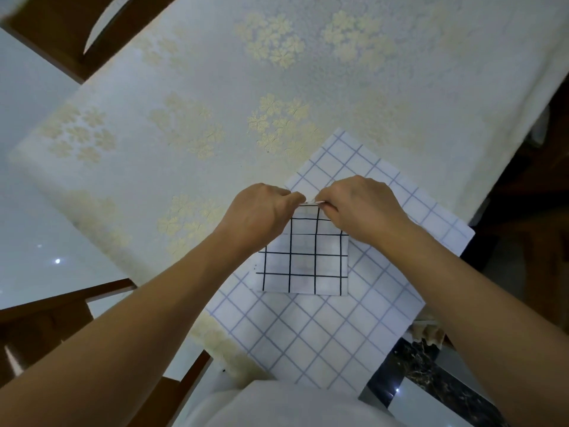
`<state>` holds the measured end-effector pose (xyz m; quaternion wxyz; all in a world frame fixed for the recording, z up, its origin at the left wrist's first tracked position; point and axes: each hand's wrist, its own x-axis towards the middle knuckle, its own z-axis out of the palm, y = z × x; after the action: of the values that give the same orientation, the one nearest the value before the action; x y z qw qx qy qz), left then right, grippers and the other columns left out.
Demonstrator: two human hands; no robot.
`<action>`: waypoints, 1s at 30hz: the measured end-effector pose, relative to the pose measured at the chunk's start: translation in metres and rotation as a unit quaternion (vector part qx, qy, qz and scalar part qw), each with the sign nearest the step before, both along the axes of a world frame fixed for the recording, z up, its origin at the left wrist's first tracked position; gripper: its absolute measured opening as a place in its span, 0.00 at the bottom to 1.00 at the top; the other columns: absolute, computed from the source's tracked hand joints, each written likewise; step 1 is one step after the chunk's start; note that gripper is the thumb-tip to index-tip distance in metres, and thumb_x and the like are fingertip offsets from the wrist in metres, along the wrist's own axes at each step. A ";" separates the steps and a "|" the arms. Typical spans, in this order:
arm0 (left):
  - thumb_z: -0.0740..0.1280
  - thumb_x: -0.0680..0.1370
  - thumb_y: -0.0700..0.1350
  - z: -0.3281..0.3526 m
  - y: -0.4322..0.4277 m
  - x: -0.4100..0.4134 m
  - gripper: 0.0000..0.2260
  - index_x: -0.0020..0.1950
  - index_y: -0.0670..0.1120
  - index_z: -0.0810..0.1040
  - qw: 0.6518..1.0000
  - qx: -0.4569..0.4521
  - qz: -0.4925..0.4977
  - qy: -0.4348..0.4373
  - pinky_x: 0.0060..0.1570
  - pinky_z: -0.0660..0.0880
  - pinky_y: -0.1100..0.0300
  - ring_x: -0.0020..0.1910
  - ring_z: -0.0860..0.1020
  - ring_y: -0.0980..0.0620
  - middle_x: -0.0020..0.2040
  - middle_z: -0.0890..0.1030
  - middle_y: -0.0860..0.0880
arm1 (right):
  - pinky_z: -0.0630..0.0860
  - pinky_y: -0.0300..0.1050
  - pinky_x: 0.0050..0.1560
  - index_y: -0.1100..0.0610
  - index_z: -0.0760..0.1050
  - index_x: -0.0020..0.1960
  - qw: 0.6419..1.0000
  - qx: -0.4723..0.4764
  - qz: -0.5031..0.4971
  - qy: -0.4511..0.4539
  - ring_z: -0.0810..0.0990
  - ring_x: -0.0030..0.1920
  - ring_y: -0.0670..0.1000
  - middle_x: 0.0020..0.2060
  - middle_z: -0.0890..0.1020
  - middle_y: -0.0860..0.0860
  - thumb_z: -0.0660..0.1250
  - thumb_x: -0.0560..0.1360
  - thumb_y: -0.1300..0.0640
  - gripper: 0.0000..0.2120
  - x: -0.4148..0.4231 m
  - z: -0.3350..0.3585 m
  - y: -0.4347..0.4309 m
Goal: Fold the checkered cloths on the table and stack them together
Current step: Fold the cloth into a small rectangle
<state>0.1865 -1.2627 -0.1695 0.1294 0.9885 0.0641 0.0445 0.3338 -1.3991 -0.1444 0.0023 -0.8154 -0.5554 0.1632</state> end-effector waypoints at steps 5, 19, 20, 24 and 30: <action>0.73 0.73 0.33 0.017 -0.023 -0.027 0.12 0.55 0.40 0.83 0.999 -0.021 -0.007 -0.046 0.30 0.80 0.50 0.36 0.83 0.42 0.41 0.85 0.43 | 0.76 0.46 0.38 0.48 0.80 0.58 0.998 0.031 0.017 -0.043 0.80 0.46 0.53 0.46 0.82 0.47 0.56 0.83 0.54 0.14 -0.031 0.002 -0.033; 0.72 0.74 0.35 -0.050 -0.088 -0.107 0.14 0.59 0.39 0.83 0.996 -0.043 -0.016 -0.071 0.55 0.80 0.49 0.58 0.82 0.44 0.58 0.84 0.42 | 0.78 0.57 0.62 0.63 0.80 0.62 0.972 0.233 -0.018 -0.020 0.79 0.62 0.61 0.59 0.82 0.58 0.68 0.76 0.63 0.15 -0.105 -0.078 -0.117; 0.70 0.76 0.36 -0.058 -0.091 -0.110 0.12 0.59 0.39 0.83 0.996 -0.040 -0.019 -0.079 0.55 0.80 0.49 0.58 0.82 0.44 0.58 0.84 0.42 | 0.76 0.58 0.64 0.63 0.79 0.63 0.974 0.227 -0.018 -0.019 0.78 0.64 0.60 0.60 0.82 0.58 0.66 0.77 0.62 0.15 -0.109 -0.084 -0.121; 0.66 0.80 0.39 -0.082 -0.103 -0.126 0.10 0.59 0.39 0.82 0.996 -0.027 -0.013 -0.088 0.56 0.79 0.48 0.61 0.80 0.43 0.59 0.83 0.43 | 0.72 0.58 0.68 0.62 0.77 0.66 0.976 0.217 -0.023 0.010 0.74 0.69 0.58 0.66 0.78 0.57 0.65 0.79 0.57 0.17 -0.120 -0.105 -0.136; 0.67 0.78 0.38 -0.082 -0.112 -0.129 0.10 0.56 0.38 0.83 0.995 -0.025 0.019 -0.093 0.58 0.76 0.48 0.57 0.81 0.43 0.57 0.83 0.43 | 0.75 0.53 0.65 0.64 0.79 0.64 0.966 0.253 -0.025 0.038 0.76 0.67 0.56 0.61 0.81 0.56 0.67 0.78 0.61 0.15 -0.123 -0.111 -0.146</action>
<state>0.0577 -1.3747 -0.2516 0.1582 0.9752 0.0717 0.1369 0.2110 -1.5448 -0.2555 0.2335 -0.7953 -0.5573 0.0483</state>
